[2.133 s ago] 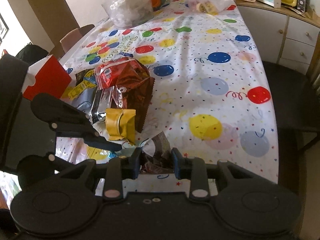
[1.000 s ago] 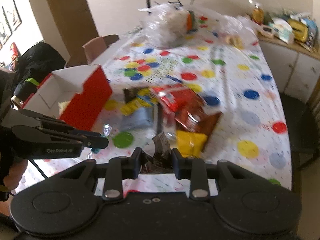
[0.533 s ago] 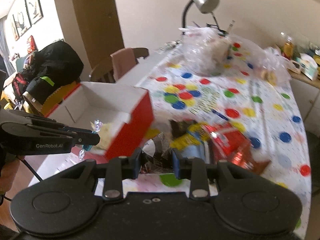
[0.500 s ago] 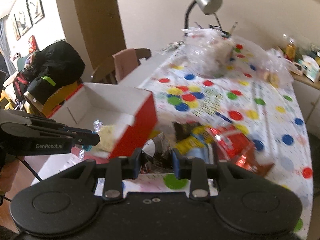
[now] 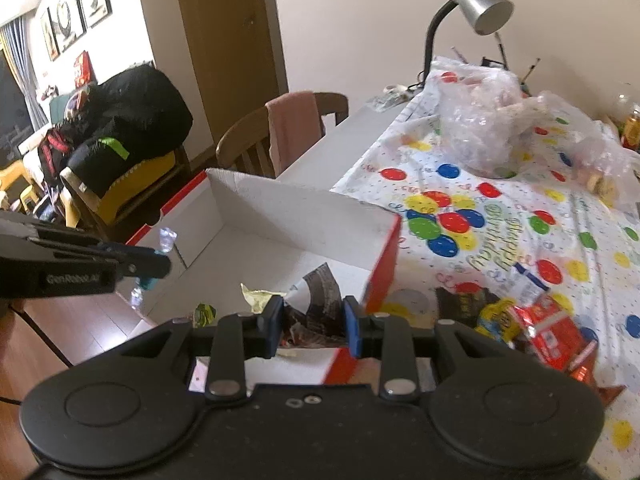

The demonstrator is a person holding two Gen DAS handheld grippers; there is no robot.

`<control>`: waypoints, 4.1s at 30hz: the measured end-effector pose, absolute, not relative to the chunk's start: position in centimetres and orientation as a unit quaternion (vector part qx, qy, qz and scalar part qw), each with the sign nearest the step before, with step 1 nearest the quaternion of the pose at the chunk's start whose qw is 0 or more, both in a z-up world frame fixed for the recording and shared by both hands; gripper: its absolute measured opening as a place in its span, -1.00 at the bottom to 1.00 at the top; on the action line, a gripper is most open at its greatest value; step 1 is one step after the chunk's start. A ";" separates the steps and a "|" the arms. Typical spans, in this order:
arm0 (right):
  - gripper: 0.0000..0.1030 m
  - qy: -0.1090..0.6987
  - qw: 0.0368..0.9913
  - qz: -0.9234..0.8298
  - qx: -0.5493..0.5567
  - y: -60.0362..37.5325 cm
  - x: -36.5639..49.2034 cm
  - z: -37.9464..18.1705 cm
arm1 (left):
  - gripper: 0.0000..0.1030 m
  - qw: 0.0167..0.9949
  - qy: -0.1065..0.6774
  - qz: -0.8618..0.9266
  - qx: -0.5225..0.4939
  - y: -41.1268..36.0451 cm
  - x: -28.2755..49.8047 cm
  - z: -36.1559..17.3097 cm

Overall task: Organize snacks
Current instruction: 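Carry the wrapper and candy with both tools over the box, then open both tools to drop the wrapper and candy into the box, then move both tools back toward the snack pile, then grasp the yellow packet with the right tool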

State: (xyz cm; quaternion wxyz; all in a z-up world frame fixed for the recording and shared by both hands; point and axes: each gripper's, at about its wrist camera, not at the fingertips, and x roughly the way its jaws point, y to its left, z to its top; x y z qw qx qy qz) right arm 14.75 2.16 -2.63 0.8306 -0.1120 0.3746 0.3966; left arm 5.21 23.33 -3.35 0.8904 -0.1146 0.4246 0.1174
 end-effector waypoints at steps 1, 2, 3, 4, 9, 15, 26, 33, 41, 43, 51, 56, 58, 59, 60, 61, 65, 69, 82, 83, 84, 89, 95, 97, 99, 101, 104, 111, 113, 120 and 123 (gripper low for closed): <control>-0.42 0.377 0.829 0.396 -0.116 2.9 14.9 -3.0 | -0.77 0.888 0.428 0.120 -0.114 23.9 5.4 -3.7; -0.42 0.381 0.827 0.396 -0.118 3.4 15.0 -3.3 | -0.76 0.886 0.433 0.122 -0.113 24.4 5.5 -4.0; -0.42 0.386 0.824 0.398 -0.121 4.1 15.2 -3.8 | -0.76 0.883 0.437 0.125 -0.112 24.7 5.9 -4.4; -0.42 0.389 0.822 0.397 -0.125 4.6 15.3 -4.1 | -0.76 0.880 0.443 0.127 -0.111 25.2 6.1 -4.9; -0.42 0.411 0.809 0.395 -0.143 7.3 15.9 -6.2 | -0.76 0.870 0.465 0.128 -0.097 26.4 7.0 -6.8; -0.42 0.434 0.793 0.392 -0.173 9.5 15.8 -8.2 | -0.76 0.859 0.493 0.119 -0.073 26.3 8.0 -9.0; -0.41 0.448 0.788 0.381 -0.182 9.9 15.6 -9.7 | -0.76 0.846 0.521 0.102 -0.053 25.1 8.2 -11.4; -0.33 0.448 0.794 0.373 -0.170 9.4 15.6 -9.3 | -0.76 0.851 0.514 0.094 -0.056 24.6 7.9 -10.9; -0.25 0.439 0.800 0.383 -0.145 8.1 15.2 -7.5 | -0.66 0.864 0.493 0.085 -0.058 23.5 6.9 -9.0; -0.22 0.436 0.802 0.385 -0.138 7.8 15.0 -7.0 | -0.55 0.869 0.485 0.083 -0.058 23.2 6.6 -8.3; -0.04 0.418 0.810 0.395 -0.118 6.0 13.9 -4.8 | -0.30 0.886 0.455 0.068 -0.055 21.4 5.6 -5.8; 0.13 0.406 0.818 0.394 -0.101 4.4 13.4 -3.5 | 0.13 0.899 0.431 0.059 -0.052 19.8 5.2 -4.3; 0.27 0.398 0.823 0.394 -0.095 3.5 13.2 -2.8 | 0.14 0.902 0.426 0.055 -0.050 19.0 5.3 -3.8; 0.28 0.395 0.825 0.394 -0.092 3.1 13.1 -2.6 | 0.21 0.903 0.423 0.052 -0.050 18.6 5.2 -3.6; 0.33 0.392 0.827 0.393 -0.089 2.7 12.9 -2.3 | 0.25 0.905 0.420 0.050 -0.050 18.2 5.3 -3.4; 0.40 0.389 0.829 0.393 -0.086 2.1 12.8 -2.1 | 0.26 0.907 0.415 0.046 -0.050 17.7 5.3 -3.1; 0.54 0.378 0.836 0.391 -0.072 -0.1 12.6 -1.2 | 0.27 0.912 0.406 0.032 -0.046 15.5 5.6 -2.6; 0.66 0.365 0.844 0.389 -0.064 -2.6 12.4 -0.5 | 0.37 0.916 0.399 0.020 -0.043 12.9 6.0 -2.2; 0.91 0.357 0.865 0.351 -0.042 -12.9 13.9 -0.9 | 0.58 0.917 0.393 -0.017 -0.062 4.3 9.0 -3.0; 0.93 0.356 0.866 0.348 -0.043 -13.7 14.0 -1.1 | 0.58 0.917 0.393 -0.018 -0.064 3.7 9.3 -3.3; 0.98 0.355 0.867 0.345 -0.046 -14.5 14.1 -1.3 | 0.58 0.916 0.395 -0.018 -0.066 3.1 9.7 -3.6; 0.99 0.366 0.869 0.328 -0.061 -18.1 15.4 -2.6 | 0.58 0.907 0.415 -0.007 -0.074 0.8 11.5 -5.5; 0.99 0.395 0.865 0.302 -0.063 -21.3 18.1 -5.6 | 0.58 0.897 0.435 0.006 -0.071 -0.7 13.9 -7.3; 0.99 0.410 0.862 0.292 -0.060 -21.9 19.2 -6.9 | 0.58 0.893 0.443 0.010 -0.073 -1.0 14.6 -7.9; 0.98 0.423 0.859 0.284 -0.057 -22.2 20.1 -8.1 | 0.58 0.890 0.450 0.008 -0.071 -1.5 15.2 -8.5; 0.93 0.444 0.851 0.275 -0.051 -22.3 21.4 -9.6 | 0.58 0.887 0.457 0.011 -0.067 -2.0 15.7 -9.1; 0.87 0.468 0.841 0.265 -0.053 -22.2 22.8 -11.5 | 0.58 0.882 0.466 0.015 -0.073 -2.5 16.3 -9.9; 0.57 0.514 0.818 0.254 -0.050 -20.6 25.2 -14.5 | 0.58 0.873 0.481 0.021 -0.078 -3.1 17.8 -10.5; 0.49 0.523 0.813 0.252 -0.051 -20.3 25.6 -15.1 | 0.58 0.870 0.486 0.022 -0.081 -3.2 18.2 -10.6; 0.01 0.537 0.802 0.256 -0.050 -20.2 26.6 -15.8 | 0.58 0.863 0.497 0.021 -0.093 -4.1 19.7 -11.1; -0.11 0.538 0.800 0.261 -0.046 -20.7 26.9 -15.9 | 0.58 0.861 0.500 0.016 -0.093 -4.9 20.4 -11.2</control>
